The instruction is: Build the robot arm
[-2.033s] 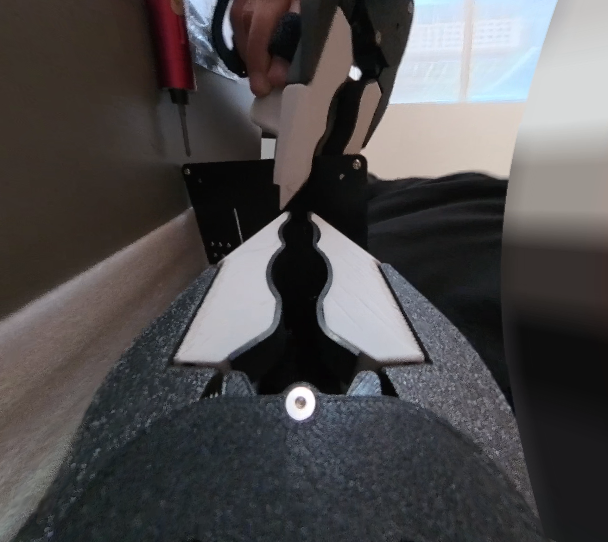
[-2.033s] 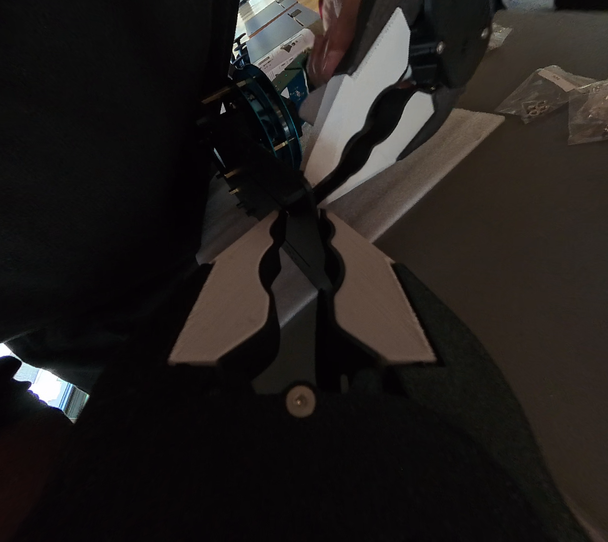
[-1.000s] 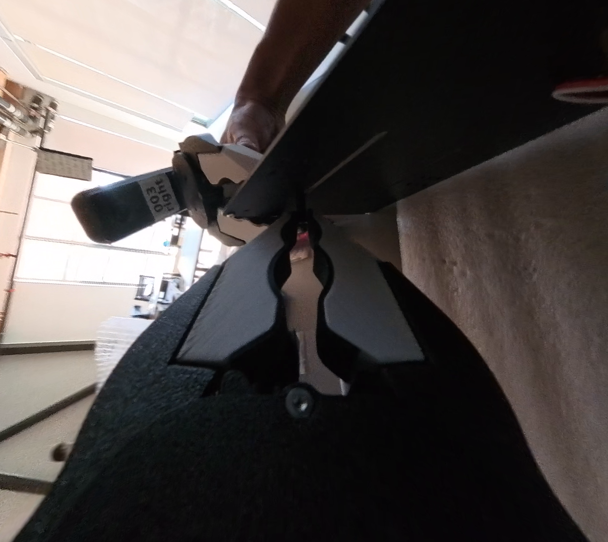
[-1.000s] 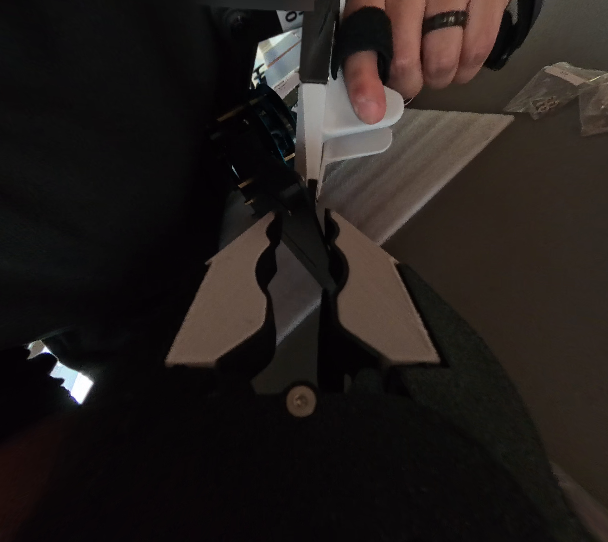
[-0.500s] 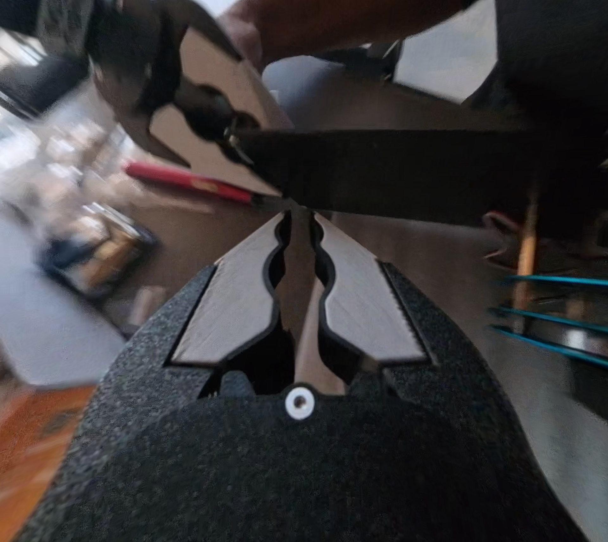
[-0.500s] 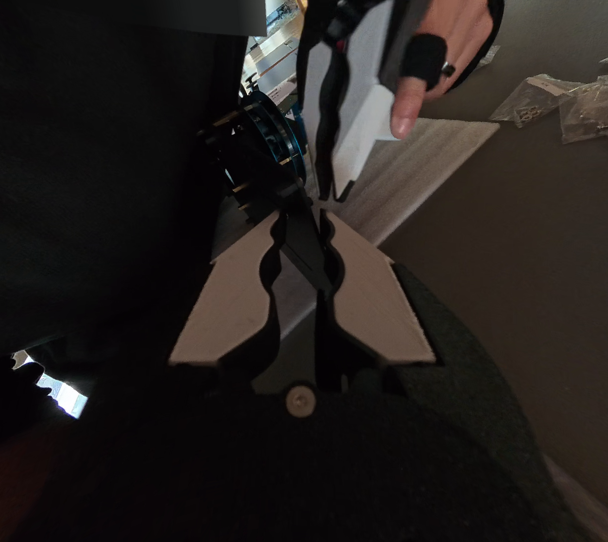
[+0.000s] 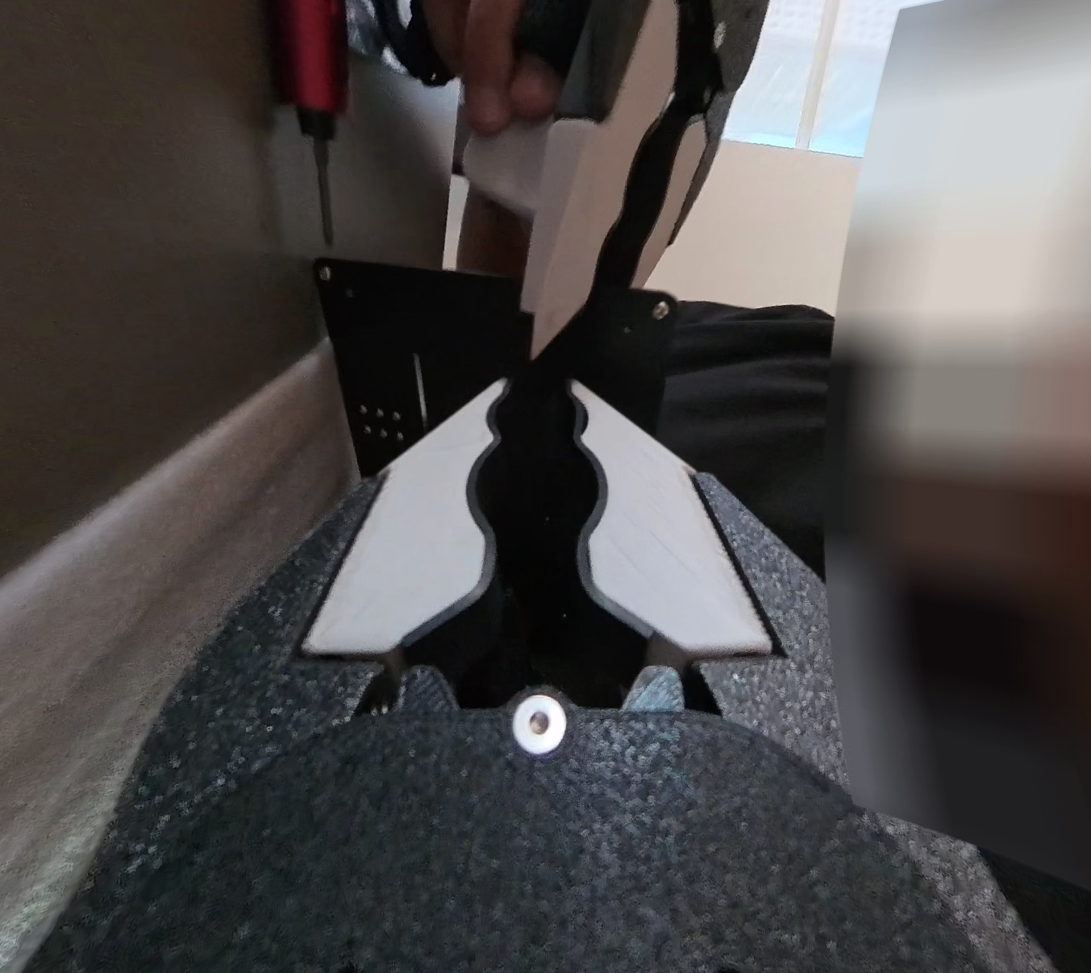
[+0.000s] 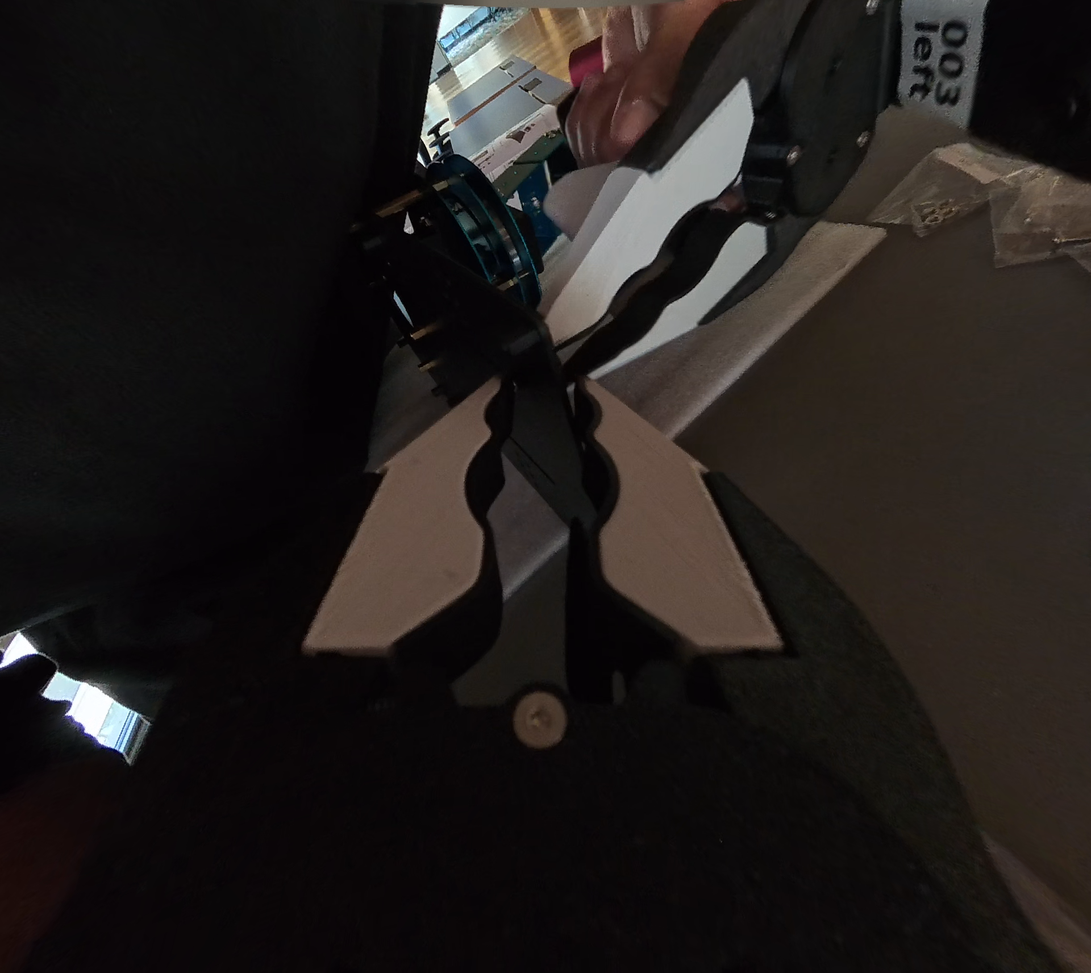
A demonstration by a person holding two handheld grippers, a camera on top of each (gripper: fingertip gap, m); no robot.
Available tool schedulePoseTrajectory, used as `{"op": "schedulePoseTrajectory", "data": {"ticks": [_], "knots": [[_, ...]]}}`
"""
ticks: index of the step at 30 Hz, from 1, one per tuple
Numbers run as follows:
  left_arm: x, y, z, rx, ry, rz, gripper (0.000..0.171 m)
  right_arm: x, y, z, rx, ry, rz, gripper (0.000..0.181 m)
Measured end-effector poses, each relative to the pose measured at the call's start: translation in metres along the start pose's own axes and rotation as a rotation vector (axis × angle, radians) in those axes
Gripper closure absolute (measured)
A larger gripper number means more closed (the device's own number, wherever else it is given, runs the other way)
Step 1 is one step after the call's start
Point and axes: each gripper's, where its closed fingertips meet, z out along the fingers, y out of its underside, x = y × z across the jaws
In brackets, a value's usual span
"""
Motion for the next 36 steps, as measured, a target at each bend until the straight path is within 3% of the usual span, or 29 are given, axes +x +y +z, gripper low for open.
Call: {"op": "schedulePoseTrajectory", "data": {"ticks": [4,8,15,19,24,32,36], "knots": [[-0.0006,0.0018,0.0003,0.039,0.082,-0.162,0.155,-0.0001,0.0,0.0,0.002,0.001,-0.001,0.161],[0.0029,0.0007,0.0027,0.063,0.109,-0.175,0.165,-0.0003,0.0001,0.0,-0.001,0.0,0.001,0.161],[0.0034,-0.0018,0.0047,0.085,0.107,-0.203,0.163,-0.0001,0.0001,0.0002,-0.004,0.006,0.003,0.161],[0.0037,-0.0028,0.0065,0.072,0.06,-0.107,0.167,-0.0004,0.0006,0.0,-0.008,0.01,0.003,0.161],[0.0043,-0.0006,0.0066,0.037,-0.052,0.241,0.165,0.0,0.0002,0.0001,-0.001,0.011,0.003,0.161],[-0.0002,0.003,0.0076,-0.105,-0.298,1.293,0.166,0.0001,0.0004,0.0008,0.003,0.007,-0.006,0.161],[-0.0027,0.0022,0.008,-0.167,-0.428,1.697,0.167,0.0001,0.0006,0.0006,0.006,0.006,-0.006,0.161]]}}
